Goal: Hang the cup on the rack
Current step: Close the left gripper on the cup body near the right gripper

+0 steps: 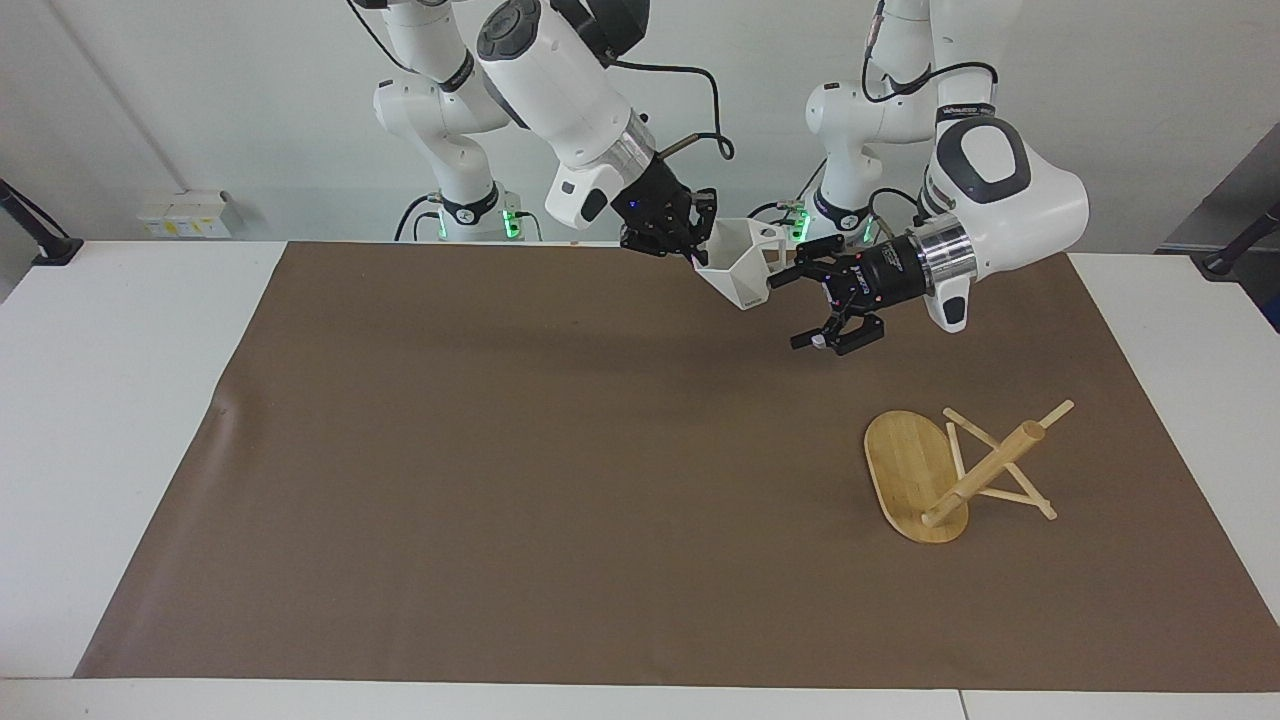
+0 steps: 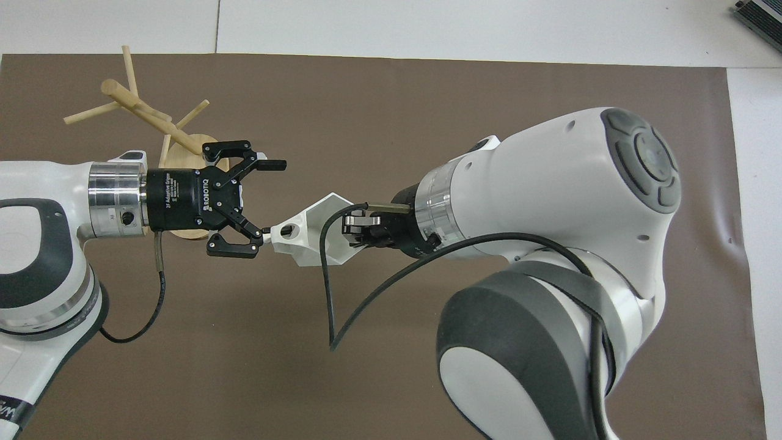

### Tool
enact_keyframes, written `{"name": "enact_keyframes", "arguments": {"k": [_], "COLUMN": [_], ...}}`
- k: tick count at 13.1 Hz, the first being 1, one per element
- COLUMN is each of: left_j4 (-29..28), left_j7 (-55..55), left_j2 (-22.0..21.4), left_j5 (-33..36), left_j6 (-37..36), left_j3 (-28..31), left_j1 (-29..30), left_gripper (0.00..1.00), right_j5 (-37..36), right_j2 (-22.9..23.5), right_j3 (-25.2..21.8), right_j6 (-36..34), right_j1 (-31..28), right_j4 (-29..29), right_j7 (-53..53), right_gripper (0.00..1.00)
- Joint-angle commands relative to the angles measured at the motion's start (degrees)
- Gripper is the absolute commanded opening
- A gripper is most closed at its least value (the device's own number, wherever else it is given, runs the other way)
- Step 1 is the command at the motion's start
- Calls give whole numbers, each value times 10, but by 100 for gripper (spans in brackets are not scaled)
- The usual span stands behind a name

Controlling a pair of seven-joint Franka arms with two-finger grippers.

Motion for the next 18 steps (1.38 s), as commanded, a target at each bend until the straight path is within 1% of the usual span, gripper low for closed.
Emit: {"name": "enact_keyframes", "arguments": {"k": [1, 3, 4, 6, 7, 9, 15, 16, 18], "left_j4": [-3, 0, 0, -14, -33, -47, -59, -60, -63], "left_j7": [12, 18, 18, 19, 21, 23, 17, 17, 18], "left_j2": [-3, -3, -3, -10, -20, -28, -34, -35, -36], "left_j5": [56, 90, 103, 102, 98, 87, 23, 16, 14], "left_j6": [-59, -108, -118, -115, -113, -113, -103, -94, -74], "left_j3": [4, 4, 4, 3, 3, 1, 2, 1, 1], "left_j1": [19, 54, 60, 57, 55, 50, 50, 46, 18], "left_gripper": [100, 100, 100, 100, 100, 100, 100, 100, 100], "right_j5": [15, 15, 15, 15, 15, 15, 15, 15, 15], "right_j2": [-12, -12, -12, -12, -12, -12, -12, -12, -12], "right_j3": [-1, -1, -1, -1, -1, -1, -1, -1, -1], "right_j6": [14, 14, 14, 14, 14, 14, 15, 15, 15], "right_j1": [0, 0, 0, 0, 0, 0, 0, 0, 0], "right_j4": [-15, -15, -15, -15, -15, -15, -15, -15, -15], "right_j7": [7, 7, 7, 7, 7, 7, 7, 7, 7], "right_gripper": [0, 0, 0, 0, 0, 0, 0, 0, 0]}}
